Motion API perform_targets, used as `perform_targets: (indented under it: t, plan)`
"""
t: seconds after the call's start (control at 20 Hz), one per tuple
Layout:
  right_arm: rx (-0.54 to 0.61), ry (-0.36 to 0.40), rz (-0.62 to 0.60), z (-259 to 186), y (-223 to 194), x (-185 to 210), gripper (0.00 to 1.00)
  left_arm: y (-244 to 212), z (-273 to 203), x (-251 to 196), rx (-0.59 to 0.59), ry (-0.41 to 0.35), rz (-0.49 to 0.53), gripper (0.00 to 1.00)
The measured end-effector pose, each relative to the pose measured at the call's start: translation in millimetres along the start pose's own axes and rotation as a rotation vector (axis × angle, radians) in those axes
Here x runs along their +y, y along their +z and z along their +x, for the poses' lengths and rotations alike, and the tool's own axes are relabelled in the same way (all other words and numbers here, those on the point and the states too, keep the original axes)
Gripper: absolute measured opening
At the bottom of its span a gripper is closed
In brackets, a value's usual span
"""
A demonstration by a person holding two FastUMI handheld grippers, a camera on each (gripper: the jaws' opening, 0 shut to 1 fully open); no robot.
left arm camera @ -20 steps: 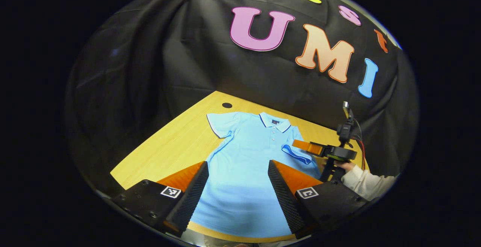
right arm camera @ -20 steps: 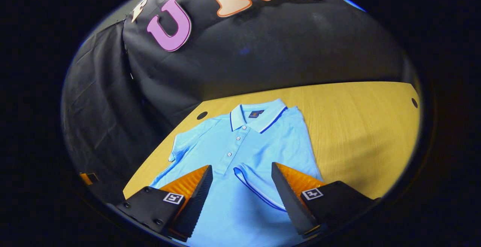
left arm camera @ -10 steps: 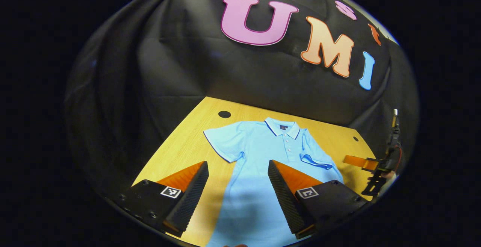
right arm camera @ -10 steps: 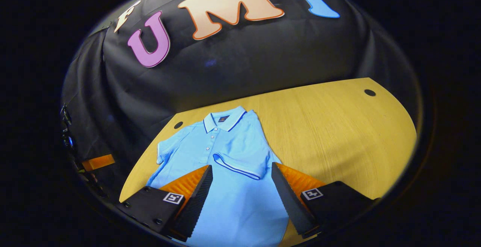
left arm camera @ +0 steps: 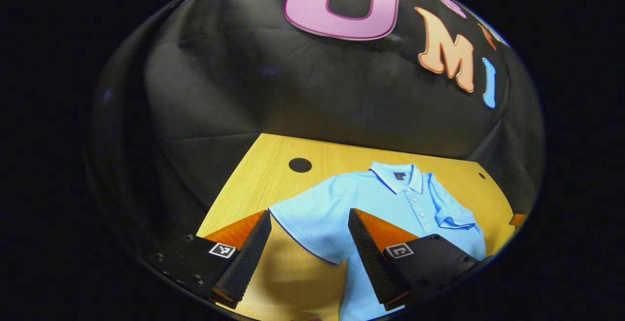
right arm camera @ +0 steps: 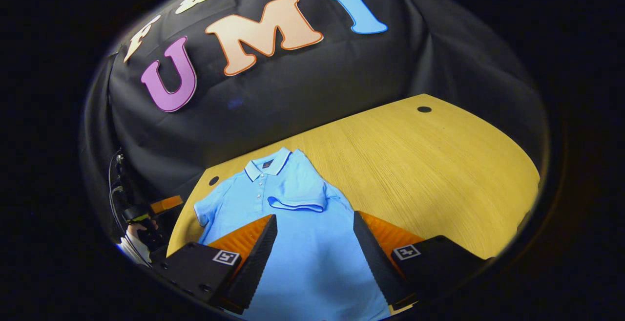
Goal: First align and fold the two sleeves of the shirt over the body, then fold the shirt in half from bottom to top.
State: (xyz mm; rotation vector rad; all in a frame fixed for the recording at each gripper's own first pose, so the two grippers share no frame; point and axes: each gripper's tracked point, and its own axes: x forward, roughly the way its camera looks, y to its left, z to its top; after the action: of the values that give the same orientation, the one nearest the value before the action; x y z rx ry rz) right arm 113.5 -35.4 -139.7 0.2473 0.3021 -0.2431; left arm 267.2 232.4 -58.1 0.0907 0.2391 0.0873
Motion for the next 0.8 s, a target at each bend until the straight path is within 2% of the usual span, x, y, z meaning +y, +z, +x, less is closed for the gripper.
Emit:
perform_targets:
  t: [0.2, 0.4, 0.7, 0.8]
  plan:
    - [0.027, -0.050, 0.011, -10, -15, -8, 0.98, -15, 42, 19, 0.057, 0.019, 0.057, 0.95]
    - [0.034, -0.080, 0.021, -10, -17, -14, 0.98, -28, 62, 20, 0.097, 0.000, 0.103, 0.95]
    - [0.036, -0.092, 0.024, -10, -14, -13, 0.98, -40, 70, 28, 0.133, 0.011, 0.136, 0.95]
    - [0.043, -0.090, 0.020, -10, -15, -11, 0.98, -42, 72, 28, 0.138, 0.012, 0.143, 0.92]
